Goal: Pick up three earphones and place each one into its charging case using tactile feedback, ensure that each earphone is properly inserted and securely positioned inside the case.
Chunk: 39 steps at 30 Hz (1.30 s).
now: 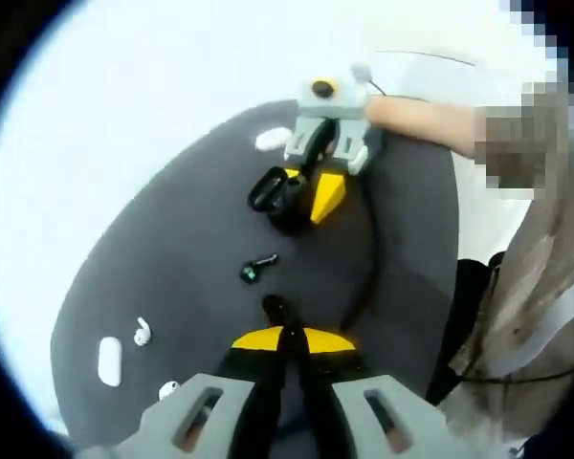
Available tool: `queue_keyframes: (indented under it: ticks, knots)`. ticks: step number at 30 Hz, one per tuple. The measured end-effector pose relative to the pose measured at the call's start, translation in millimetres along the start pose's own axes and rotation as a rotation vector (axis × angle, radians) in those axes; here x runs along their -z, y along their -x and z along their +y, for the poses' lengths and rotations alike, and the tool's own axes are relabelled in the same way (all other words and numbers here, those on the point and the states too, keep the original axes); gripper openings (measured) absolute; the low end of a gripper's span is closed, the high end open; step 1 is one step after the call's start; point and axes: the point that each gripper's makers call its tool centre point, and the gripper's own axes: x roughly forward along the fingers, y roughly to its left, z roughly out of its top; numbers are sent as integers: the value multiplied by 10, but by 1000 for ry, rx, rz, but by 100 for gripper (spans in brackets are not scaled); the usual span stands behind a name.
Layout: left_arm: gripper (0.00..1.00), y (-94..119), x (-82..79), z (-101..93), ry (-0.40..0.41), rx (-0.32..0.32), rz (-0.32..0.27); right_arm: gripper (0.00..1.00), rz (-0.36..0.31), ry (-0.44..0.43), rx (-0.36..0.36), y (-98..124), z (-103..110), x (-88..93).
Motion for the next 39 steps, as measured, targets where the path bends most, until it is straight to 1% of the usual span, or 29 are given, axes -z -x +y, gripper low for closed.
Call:
queue_keyframes:
  ticks: [1, 8, 10, 11, 12, 14, 16, 17, 18, 19, 20, 21, 22, 23, 24, 26, 28, 30, 31, 32, 34, 35, 37, 39]
  knots:
    - [5, -7, -18, -16, -15, 2, -10, 19, 0, 0, 0, 0, 0, 0]
    - [5, -82, -148, -112, -65, -11, -30, 19, -1, 1, 1, 2, 0, 2]
    - [5, -75, -213, -180, -73, 17, -54, 19, -1, 0, 1, 2, -1, 3]
    - [5, -39, -235, -179, -66, 21, -58, 19, -1, 1, 1, 2, -1, 3]
    - [5, -5, -248, -151, -70, 14, -63, 19, -1, 1, 1, 3, -2, 4]
    - [5, 78, -240, -3, -69, -25, -67, 19, 0, 1, 2, 3, -4, 5]
    - [9, 131, -173, 119, -57, -25, -65, 19, 0, 1, 2, 3, -5, 5]
    - [12, 138, -146, 148, -58, -21, -67, 19, 0, 1, 1, 3, -5, 5]
    - [16, 132, -146, 183, -91, -6, -96, 19, 1, 1, 1, 2, -4, 5]
    - [18, 131, -118, 229, -77, 2, -110, 19, 1, 0, 1, 1, -3, 4]
    - [19, 116, -143, 262, -48, 16, -156, 19, 1, 0, 1, 0, -1, 3]
    - [18, 106, -167, 280, -39, 48, -207, 19, 0, 0, 1, 0, 0, 3]
    - [16, 99, -189, 290, -18, 73, -243, 19, 0, -1, 1, -1, 0, 2]
    - [15, 86, -211, 306, -11, 87, -277, 19, 0, 0, 1, -2, 2, 1]
    - [15, 63, -210, 318, -7, 103, -291, 19, 0, 0, 1, -3, 3, 0]
    - [17, 6, -173, 324, -42, 116, -283, 19, 0, 0, 2, -3, 3, -1]
    - [19, -90, -92, 303, -133, 135, -250, 19, 0, 0, 1, -4, 3, -1]
    - [19, -136, -93, 287, -122, 154, -260, 19, -1, -1, 1, -5, 2, -2]
    - [18, -144, -128, 265, -120, 169, -285, 19, -1, -1, 0, -5, 0, -1]
    - [15, -149, -162, 250, -115, 180, -307, 19, -1, -1, -1, -6, -1, -1]
    - [8, -164, -174, 233, -110, 188, -312, 19, -1, -2, -2, -4, -5, -1]
    - [6, -170, -175, 216, -110, 196, -313, 19, -1, -2, -2, -4, -6, 0]
    - [7, -176, -181, 175, -109, 212, -319, 19, -1, -3, -3, -4, -7, 0]
    - [14, -169, -193, 130, -98, 234, -330, 19, -1, -3, -4, -5, -8, 1]
